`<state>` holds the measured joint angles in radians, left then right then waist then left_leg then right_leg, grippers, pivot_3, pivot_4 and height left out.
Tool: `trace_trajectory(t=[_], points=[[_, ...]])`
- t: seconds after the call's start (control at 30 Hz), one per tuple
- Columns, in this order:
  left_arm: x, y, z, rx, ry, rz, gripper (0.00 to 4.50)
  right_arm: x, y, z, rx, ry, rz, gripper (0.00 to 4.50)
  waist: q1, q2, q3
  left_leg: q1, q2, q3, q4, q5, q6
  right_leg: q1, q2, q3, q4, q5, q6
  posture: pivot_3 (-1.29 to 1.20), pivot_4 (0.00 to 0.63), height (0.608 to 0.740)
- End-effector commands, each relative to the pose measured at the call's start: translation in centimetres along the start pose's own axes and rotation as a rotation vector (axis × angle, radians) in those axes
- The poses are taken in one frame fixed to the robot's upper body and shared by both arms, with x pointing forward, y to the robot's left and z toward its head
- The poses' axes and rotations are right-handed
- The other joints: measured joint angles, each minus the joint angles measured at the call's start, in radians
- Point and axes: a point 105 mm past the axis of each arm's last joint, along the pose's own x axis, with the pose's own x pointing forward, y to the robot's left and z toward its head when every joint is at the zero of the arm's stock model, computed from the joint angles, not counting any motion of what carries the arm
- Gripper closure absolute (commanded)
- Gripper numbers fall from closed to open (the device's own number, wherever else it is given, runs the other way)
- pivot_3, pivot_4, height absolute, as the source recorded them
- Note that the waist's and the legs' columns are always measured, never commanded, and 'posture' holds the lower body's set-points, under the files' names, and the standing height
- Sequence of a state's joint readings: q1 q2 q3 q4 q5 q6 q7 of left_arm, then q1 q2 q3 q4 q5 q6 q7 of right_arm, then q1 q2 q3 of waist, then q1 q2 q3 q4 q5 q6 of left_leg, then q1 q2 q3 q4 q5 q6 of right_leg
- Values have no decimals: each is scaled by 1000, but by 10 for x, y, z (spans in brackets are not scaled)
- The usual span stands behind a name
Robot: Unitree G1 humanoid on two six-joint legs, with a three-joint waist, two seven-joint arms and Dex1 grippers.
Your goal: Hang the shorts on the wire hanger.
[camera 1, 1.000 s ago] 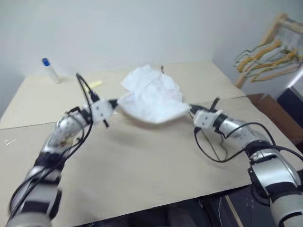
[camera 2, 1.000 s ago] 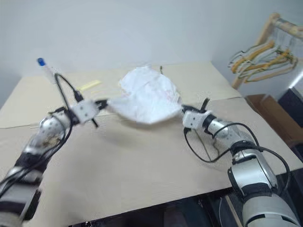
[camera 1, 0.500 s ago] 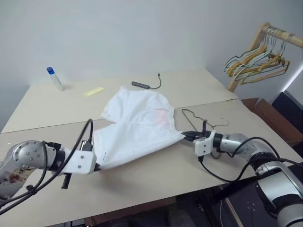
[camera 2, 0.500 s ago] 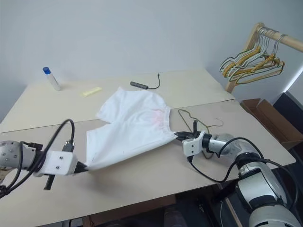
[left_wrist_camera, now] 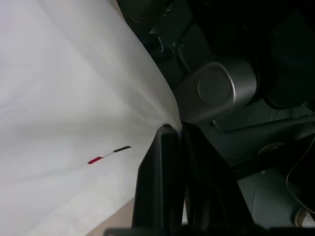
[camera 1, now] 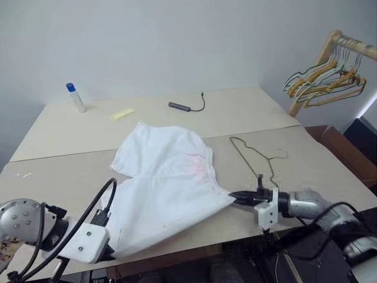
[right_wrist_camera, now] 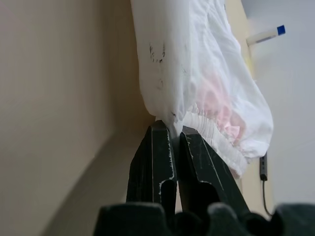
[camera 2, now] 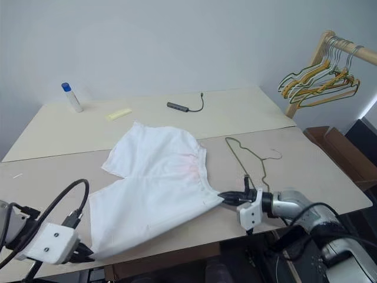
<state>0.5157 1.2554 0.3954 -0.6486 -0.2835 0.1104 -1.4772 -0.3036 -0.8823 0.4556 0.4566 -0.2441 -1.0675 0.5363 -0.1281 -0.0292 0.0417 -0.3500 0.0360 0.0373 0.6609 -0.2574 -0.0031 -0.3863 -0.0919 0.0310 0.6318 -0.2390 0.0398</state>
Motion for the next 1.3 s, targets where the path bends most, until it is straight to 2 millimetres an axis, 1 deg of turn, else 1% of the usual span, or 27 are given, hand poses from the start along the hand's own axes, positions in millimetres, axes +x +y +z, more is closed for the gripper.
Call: trace_trajectory(t=[0.03, 0.1, 0.3, 0.33, 0.37, 0.4, 0.43, 0.53, 0.6, 0.63, 0.7, 0.77, 0.83, 0.87, 0.93, 0.97, 1.03, 1.1, 1.2, 1.3], points=[[-2, -4, 3, 16, 9, -12, 4494, -11, -12, 11, 9, 11, -23, 4500, 8, 0, 0, 2, 0, 1, 0, 0, 0, 1, 0, 1, 0, -1, 0, -39, 11, 740], [-2, -7, 3, 12, 8, -25, 4494, -13, -9, 16, 24, 11, -8, 4500, 12, 0, 0, 4, 0, 3, 0, 0, 0, 1, 1, 2, 0, -7, 1, -42, 14, 740], [2, -21, 2, -8, -14, -65, 4494, -14, -2, 27, 61, 6, 17, 4500, 19, -1, 0, 6, 3, 9, 0, -1, 1, 0, 3, 7, 0, -8, 2, -49, 20, 740], [2, -22, 1, -12, -16, -67, 4500, -14, 0, 29, 72, 2, 29, 4196, 22, -1, 0, 6, 3, 10, 0, -1, 1, 0, 3, 7, 0, -8, 2, -49, 20, 740], [2, -23, -2, -16, -17, -69, 4257, -15, 3, 31, 101, -2, 47, 3834, 27, -1, 0, 6, 3, 11, 0, -1, 2, 0, 3, 8, 0, -8, 2, -49, 20, 740], [1, -23, -4, -19, -19, -71, 4002, -17, 3, 34, 128, -8, 54, 3583, 31, -1, 1, 6, 3, 12, 0, -2, 2, 0, 3, 8, 0, -8, 2, -48, 20, 740], [0, -23, -5, -19, -20, -72, 3827, -18, 4, 36, 147, -12, 57, 3244, 34, -1, 1, 6, 3, 12, 0, -2, 2, 0, 3, 8, 0, -8, 2, -49, 19, 740], [-9, -4, -10, -28, -32, 15, 2905, -28, -1, 43, 236, -14, 72, 2217, 57, -1, 1, 6, 3, 14, 0, -2, 2, 0, 2, 8, 0, -8, 2, -41, 17, 740], [-23, 15, -11, -50, -81, 90, 2294, -41, -13, 42, 364, 27, 46, 1562, 67, -1, 1, 7, 3, 15, 0, -2, 2, 0, 2, 9, -1, -8, 2, -39, 15, 740], [-32, 26, -9, -56, -118, 132, 2294, -48, -21, 38, 432, 57, 13, 1562, 71, -2, 1, 8, 3, 15, 0, -2, 2, 0, 2, 9, -1, -8, 2, -41, 15, 740], [-42, 39, -7, -67, -163, 178, 2294, -57, -29, 31, 524, 102, -32, 1562, 77, -4, -1, 8, 4, 16, 0, -2, 2, 0, 2, 9, -1, -8, 2, -43, 11, 740], [-53, 60, -2, -76, -243, 276, 2294, -72, -44, 15, 621, 184, -131, 1562, 79, -6, -2, 8, 5, 17, 0, -2, 2, 0, 3, 9, -1, -8, 2, -49, 10, 740], [-61, 79, 7, -81, -344, 369, 2294, -86, -58, 0, 710, 256, -241, 1562, 81, -6, -2, 6, 6, 18, 0, -3, 2, -1, 4, 9, -2, -7, 3, -62, 7, 740], [-64, 91, 15, -94, -419, 431, 2294, -93, -65, -7, 759, 284, -313, 1562, 81, -6, -2, 4, 6, 18, 0, -3, 2, -2, 4, 9, -2, -5, 6, -71, 7, 740], [-69, 114, 31, -152, -556, 525, 2294, -107, -73, -23, 850, 369, -419, 1562, 81, -6, -2, 3, 6, 18, 0, -3, 2, -3, 4, 9, -2, -4, 9, -90, 5, 740], [-70, 123, 39, -181, -614, 550, 2294, -113, -74, -31, 889, 424, -457, 1562, 81, -6, -2, 2, 6, 18, 0, -3, 2, -3, 5, 9, -2, -4, 9, -94, 5, 740], [-72, 137, 53, -230, -693, 565, 2294, -121, -72, -44, 944, 526, -503, 1562, 80, -7, -3, 0, 6, 17, 1, -3, 2, -4, 5, 9, -2, -2, 8, -109, 9, 740], [-72, 146, 67, -269, -776, 554, 2294, -129, -71, -55, 1041, 603, -554, 1562, 76, -7, -3, -1, 6, 17, 2, -3, 2, -4, 5, 9, -2, 1, 5, -121, 13, 740], [-71, 151, 82, -293, -840, 494, 2294, -136, -62, -68, 1151, 728, -581, 1562, 58, -7, -3, -2, 5, 17, 2, -3, 2, -4, 5, 9, -3, 1, 4, -134, 12, 740], [-69, 152, 90, -287, -855, 455, 2294, -139, -59, -76, 1220, 806, -602, 1562, 41, -7, -3, -2, 5, 16, 2, -4, 3, -4, 6, 10, -3, 1, 4, -143, 13, 740]])
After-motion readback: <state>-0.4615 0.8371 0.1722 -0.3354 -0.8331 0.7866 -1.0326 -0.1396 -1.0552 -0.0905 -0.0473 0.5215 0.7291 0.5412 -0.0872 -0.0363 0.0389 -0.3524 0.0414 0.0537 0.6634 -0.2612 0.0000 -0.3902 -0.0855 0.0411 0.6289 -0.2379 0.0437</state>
